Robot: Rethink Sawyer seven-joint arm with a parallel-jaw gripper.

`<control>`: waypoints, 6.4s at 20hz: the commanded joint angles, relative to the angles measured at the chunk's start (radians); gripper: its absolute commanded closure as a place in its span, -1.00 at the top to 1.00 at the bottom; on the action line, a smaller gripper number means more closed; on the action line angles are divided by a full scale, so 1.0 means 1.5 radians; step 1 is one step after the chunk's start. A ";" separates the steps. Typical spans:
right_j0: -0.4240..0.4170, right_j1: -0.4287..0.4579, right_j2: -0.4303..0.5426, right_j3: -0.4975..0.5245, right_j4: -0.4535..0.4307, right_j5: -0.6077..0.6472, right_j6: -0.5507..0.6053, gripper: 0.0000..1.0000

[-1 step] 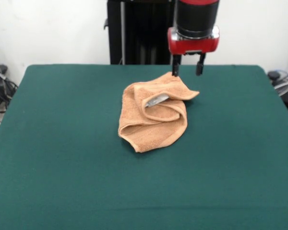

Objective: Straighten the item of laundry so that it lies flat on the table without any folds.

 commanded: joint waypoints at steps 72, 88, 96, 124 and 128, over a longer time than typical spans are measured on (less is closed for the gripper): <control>0.048 0.113 -0.014 -0.074 -0.099 -0.081 0.072 1.00; 0.052 0.134 -0.022 -0.070 -0.088 -0.117 0.081 1.00; 0.050 0.112 -0.032 -0.029 -0.080 -0.097 0.091 1.00; 0.054 0.280 -0.104 0.188 -0.099 -0.476 0.173 1.00; 0.033 0.350 -0.109 0.190 -0.091 -0.534 0.163 1.00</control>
